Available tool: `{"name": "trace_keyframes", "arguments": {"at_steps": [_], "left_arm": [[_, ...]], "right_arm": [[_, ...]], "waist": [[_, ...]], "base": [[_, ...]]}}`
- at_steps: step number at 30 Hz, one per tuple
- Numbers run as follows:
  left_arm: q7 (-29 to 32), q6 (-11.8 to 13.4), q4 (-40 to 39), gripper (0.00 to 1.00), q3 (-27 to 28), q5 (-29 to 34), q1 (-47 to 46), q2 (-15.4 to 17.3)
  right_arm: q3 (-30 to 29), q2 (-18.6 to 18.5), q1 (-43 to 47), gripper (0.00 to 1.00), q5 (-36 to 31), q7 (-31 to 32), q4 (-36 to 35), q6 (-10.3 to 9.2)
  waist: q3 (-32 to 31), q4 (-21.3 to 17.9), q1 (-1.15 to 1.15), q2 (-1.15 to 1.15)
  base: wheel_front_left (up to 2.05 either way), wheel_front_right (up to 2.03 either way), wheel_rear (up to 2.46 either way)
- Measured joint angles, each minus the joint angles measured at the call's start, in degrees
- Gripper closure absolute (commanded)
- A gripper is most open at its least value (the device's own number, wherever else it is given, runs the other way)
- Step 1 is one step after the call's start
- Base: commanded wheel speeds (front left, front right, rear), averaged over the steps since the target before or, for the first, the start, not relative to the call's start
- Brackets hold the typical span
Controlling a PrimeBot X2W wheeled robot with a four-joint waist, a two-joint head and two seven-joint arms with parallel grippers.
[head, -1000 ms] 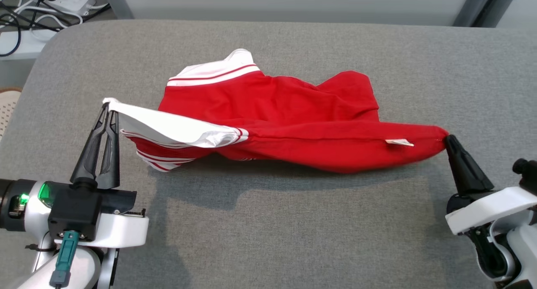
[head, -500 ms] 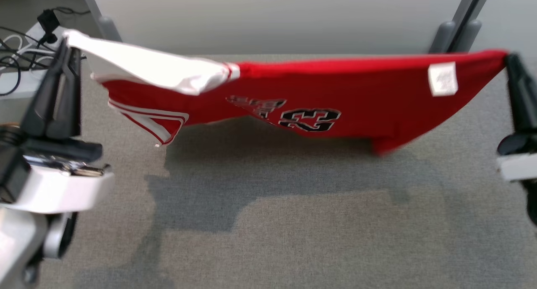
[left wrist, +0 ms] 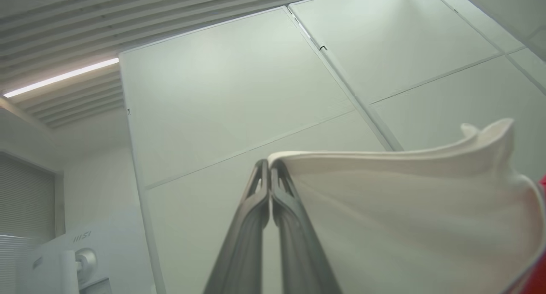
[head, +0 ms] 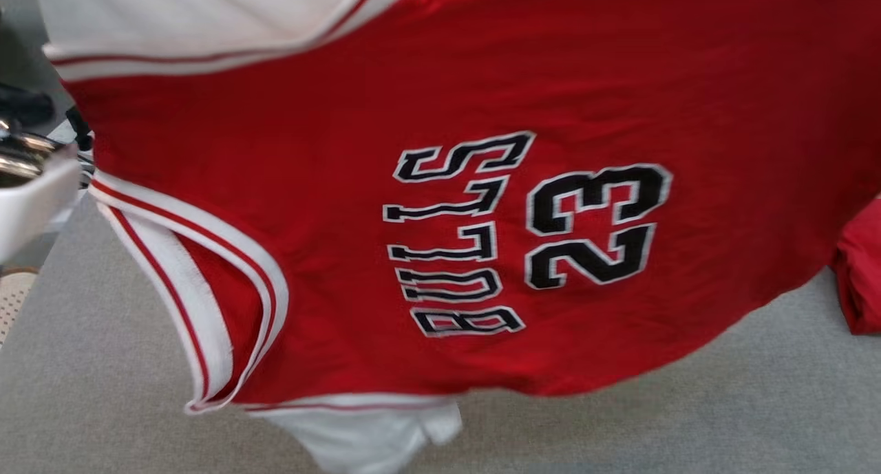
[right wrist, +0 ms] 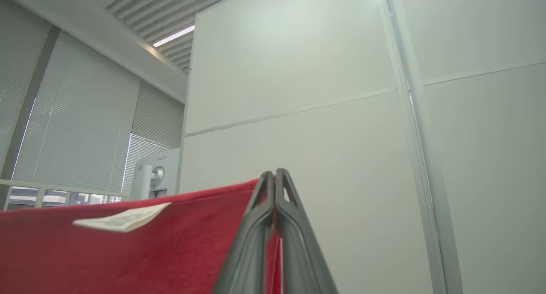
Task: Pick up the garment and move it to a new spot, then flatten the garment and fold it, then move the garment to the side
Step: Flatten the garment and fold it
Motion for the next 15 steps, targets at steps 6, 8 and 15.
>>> {"name": "trace_keyframes", "arguments": {"at_steps": [6,8,15], "left_arm": [[3.75,-3.3,1.49,1.0,-1.9,-1.69,-5.38,-1.94],[4.16,-5.57,6.64,1.0,-4.2,-2.91,-5.61,-4.28],[3.12,-14.97,32.43,1.0,-12.29,-1.98,-12.94,-13.47]], "right_arm": [[-0.7,-0.65,-3.14,1.0,-2.79,6.81,-0.42,0.0],[2.92,0.38,-4.57,1.0,-2.86,9.68,4.04,0.0],[16.86,5.86,-16.64,1.0,-5.0,13.24,26.51,0.0]], "waist": [[0.22,-0.45,0.0,0.0],[0.77,-0.52,0.0,0.0],[2.73,-0.94,0.0,0.0]], "base": [[0.0,0.0,0.0],[0.0,0.0,0.0],[0.0,0.0,0.0]]}}
